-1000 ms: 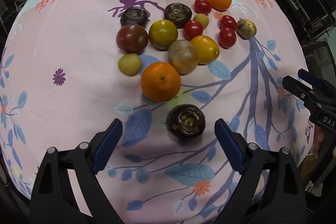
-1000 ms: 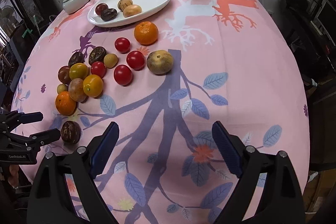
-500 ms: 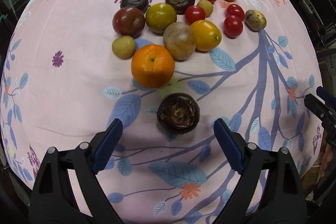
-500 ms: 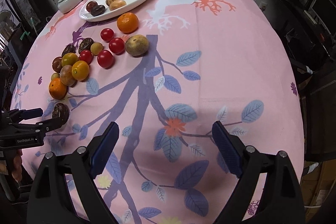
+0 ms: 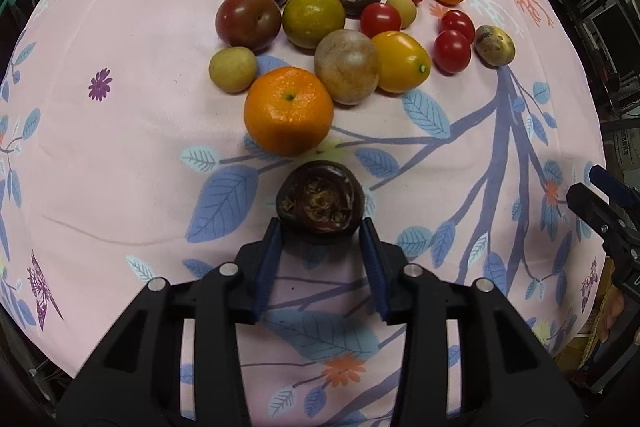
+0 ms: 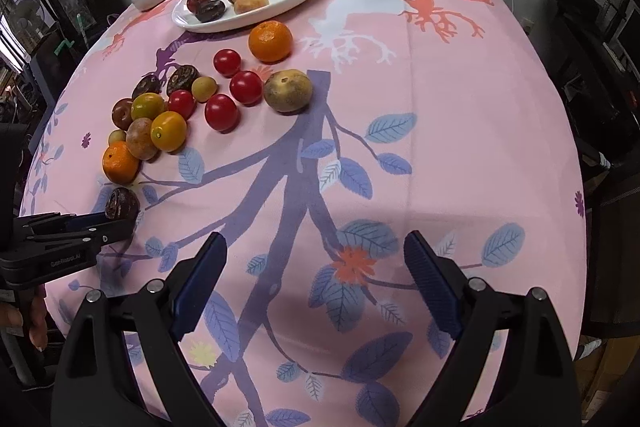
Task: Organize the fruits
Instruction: 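Grasp the dark brown fruit with left tool while right tool grasps brown round fruit, then carry both fruits onto the white plate and open both tools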
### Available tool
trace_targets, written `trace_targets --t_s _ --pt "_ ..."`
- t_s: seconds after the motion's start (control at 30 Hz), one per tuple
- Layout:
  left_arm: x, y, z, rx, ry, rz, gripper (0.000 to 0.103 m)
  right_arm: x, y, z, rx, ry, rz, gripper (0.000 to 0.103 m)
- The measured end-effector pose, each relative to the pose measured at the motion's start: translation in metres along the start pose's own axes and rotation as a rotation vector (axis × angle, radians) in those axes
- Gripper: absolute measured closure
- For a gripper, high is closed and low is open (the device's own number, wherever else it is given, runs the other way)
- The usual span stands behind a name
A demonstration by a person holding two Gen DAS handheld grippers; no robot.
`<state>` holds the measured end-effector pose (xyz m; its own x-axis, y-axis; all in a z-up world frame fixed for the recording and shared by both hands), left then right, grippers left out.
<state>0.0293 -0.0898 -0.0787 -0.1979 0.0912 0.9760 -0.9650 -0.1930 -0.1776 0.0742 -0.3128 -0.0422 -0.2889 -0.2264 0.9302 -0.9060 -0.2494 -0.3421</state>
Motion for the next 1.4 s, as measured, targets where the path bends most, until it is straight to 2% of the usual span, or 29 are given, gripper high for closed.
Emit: trace_targets --t_s 0.07,0.13,0.2,0.27,0.37,0.47,0.57,0.73,0.77,0.8,0.83,1.0,1.1,1.17,1.2,1.23,1.3,1.4 --pt "0.0 -0.002 0.002 -0.004 -0.003 0.0 0.05 0.0 -0.002 -0.002 0.008 -0.007 0.001 0.013" --pt "-0.001 -0.005 0.005 -0.011 -0.006 0.001 0.047 0.0 -0.003 -0.001 0.011 -0.007 -0.001 0.013" --pt "-0.003 -0.008 0.007 -0.013 -0.002 0.0 0.049 -0.001 -0.003 0.0 0.003 -0.008 -0.002 0.013" --pt "-0.003 -0.009 0.007 -0.025 -0.026 0.02 0.059 -0.002 -0.003 0.003 -0.006 -0.008 -0.007 0.013" --pt "-0.002 -0.01 0.009 -0.058 -0.032 0.015 0.06 -0.004 -0.005 0.005 -0.021 -0.01 -0.01 0.013" --pt "0.008 -0.014 0.01 -0.086 -0.05 0.051 0.059 -0.01 -0.008 0.003 -0.022 -0.008 -0.016 0.013" --pt "0.017 -0.018 0.006 -0.076 -0.028 0.06 0.059 -0.019 -0.015 -0.001 -0.016 -0.001 -0.019 0.013" --pt "0.027 -0.028 0.002 -0.078 -0.035 0.091 0.059 -0.034 -0.037 -0.006 -0.027 -0.035 -0.001 0.013" --pt "0.029 -0.029 -0.002 -0.072 -0.029 0.096 0.059 -0.038 -0.044 -0.007 -0.024 -0.026 0.0 0.017" --pt "0.031 -0.029 -0.007 -0.067 -0.026 0.1 0.059 -0.041 -0.049 -0.008 -0.016 -0.015 -0.001 0.027" --pt "0.033 -0.031 -0.01 -0.061 -0.022 0.108 0.059 -0.045 -0.055 -0.008 -0.008 -0.003 -0.002 0.029" --pt "0.034 -0.038 -0.024 -0.023 0.01 0.116 0.059 -0.063 -0.08 -0.012 0.002 -0.017 -0.02 0.029" --pt "0.035 -0.045 -0.034 0.039 0.045 0.118 0.059 -0.076 -0.089 -0.018 0.033 -0.017 -0.037 0.03" --pt "0.037 -0.05 -0.037 0.048 0.041 0.128 0.059 -0.084 -0.094 -0.02 0.054 -0.012 -0.053 0.04" --pt "0.037 -0.051 -0.038 0.05 0.037 0.132 0.059 -0.088 -0.096 -0.021 0.068 -0.007 -0.063 0.053" --pt "0.037 -0.053 -0.04 0.056 0.042 0.132 0.059 -0.089 -0.098 -0.022 0.083 0.014 -0.054 0.058" --pt "0.036 -0.056 -0.042 0.069 0.054 0.126 0.059 -0.091 -0.102 -0.022 0.088 0.006 -0.053 0.062" --pt "0.034 -0.059 -0.042 0.069 0.048 0.117 0.059 -0.091 -0.105 -0.019 0.073 -0.013 -0.046 0.064"
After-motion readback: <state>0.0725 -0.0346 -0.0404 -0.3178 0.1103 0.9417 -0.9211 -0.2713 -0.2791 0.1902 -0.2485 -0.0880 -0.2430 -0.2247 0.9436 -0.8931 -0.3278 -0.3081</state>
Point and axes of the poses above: each gripper's, at about its wrist camera, not at the fingertips, and x roughly against the way its jaws point, z to its right, y to its underside, the point moved 3 cm from there along -x, roughly the way its jaws point, and after that the axes turned 1 degree about -x, right-handed, at the moved point
